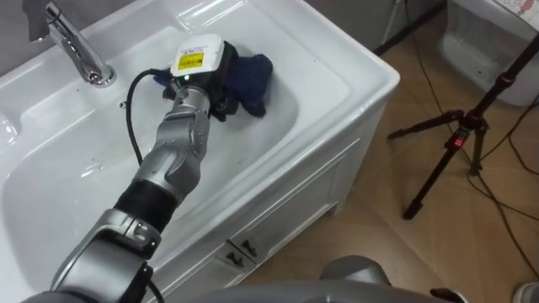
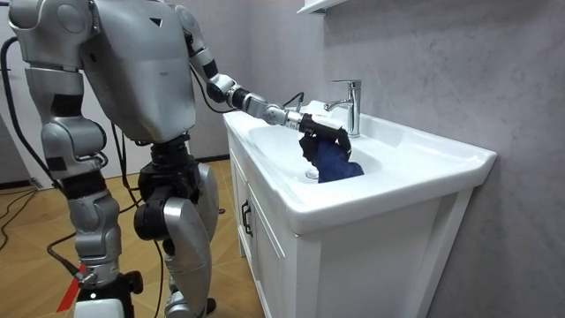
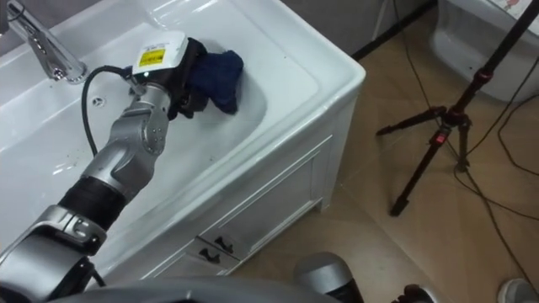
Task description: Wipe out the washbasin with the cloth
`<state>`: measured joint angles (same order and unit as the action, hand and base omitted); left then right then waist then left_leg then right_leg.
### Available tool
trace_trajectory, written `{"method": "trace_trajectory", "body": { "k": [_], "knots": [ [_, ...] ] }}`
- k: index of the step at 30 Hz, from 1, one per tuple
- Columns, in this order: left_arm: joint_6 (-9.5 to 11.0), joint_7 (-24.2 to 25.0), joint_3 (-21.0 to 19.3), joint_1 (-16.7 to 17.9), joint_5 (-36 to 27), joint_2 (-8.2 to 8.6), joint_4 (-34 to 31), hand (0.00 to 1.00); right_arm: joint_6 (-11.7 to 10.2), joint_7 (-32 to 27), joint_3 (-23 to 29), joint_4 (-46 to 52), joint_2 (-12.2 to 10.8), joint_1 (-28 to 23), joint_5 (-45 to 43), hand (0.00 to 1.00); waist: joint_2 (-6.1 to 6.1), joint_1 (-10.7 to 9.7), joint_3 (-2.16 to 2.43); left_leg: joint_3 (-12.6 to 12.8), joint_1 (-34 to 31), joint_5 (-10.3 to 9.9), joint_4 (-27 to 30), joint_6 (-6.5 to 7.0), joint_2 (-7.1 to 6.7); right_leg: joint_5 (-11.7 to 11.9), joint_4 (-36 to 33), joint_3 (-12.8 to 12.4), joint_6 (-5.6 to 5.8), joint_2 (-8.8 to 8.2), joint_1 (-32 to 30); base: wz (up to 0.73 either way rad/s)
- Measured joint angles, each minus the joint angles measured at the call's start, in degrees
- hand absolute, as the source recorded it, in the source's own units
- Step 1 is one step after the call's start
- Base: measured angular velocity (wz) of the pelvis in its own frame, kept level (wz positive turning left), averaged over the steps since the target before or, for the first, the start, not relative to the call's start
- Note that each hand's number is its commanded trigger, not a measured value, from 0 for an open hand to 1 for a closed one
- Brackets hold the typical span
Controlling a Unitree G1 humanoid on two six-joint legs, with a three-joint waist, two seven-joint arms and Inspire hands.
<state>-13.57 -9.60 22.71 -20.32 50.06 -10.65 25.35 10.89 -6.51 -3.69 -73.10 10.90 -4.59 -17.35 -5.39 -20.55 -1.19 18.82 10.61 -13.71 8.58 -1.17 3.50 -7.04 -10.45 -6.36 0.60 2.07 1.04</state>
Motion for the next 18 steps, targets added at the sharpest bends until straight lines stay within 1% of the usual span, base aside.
{"method": "trace_trajectory", "body": {
  "k": [6,13,18],
  "knots": [
    [-0.01,-0.08,0.01,0.00,0.05,0.00,-0.73,1.00,1.17,0.31,0.01,-0.80,0.01,-0.06,-0.55,0.00,-0.01,0.16,0.01,0.01,0.03,0.00,0.03,0.00,-0.02,0.01,-0.16,-0.04,0.01,0.01,-0.10,0.00],
    [0.01,-0.05,0.01,0.01,0.11,-0.01,-0.49,1.00,1.12,0.40,-0.04,-0.68,0.02,1.30,-0.99,0.00,0.05,0.52,-0.03,0.03,0.34,0.00,0.07,0.00,-0.04,0.01,-0.20,-0.08,0.02,0.05,-0.06,0.00],
    [-0.26,0.14,0.03,0.31,0.55,0.00,2.61,1.00,1.26,0.39,0.00,-0.37,0.07,1.21,-0.98,0.00,0.10,0.83,-0.06,0.21,0.69,0.00,0.05,0.00,-0.11,0.01,-0.19,-0.67,0.02,0.18,-0.06,-0.06]
  ]
}}
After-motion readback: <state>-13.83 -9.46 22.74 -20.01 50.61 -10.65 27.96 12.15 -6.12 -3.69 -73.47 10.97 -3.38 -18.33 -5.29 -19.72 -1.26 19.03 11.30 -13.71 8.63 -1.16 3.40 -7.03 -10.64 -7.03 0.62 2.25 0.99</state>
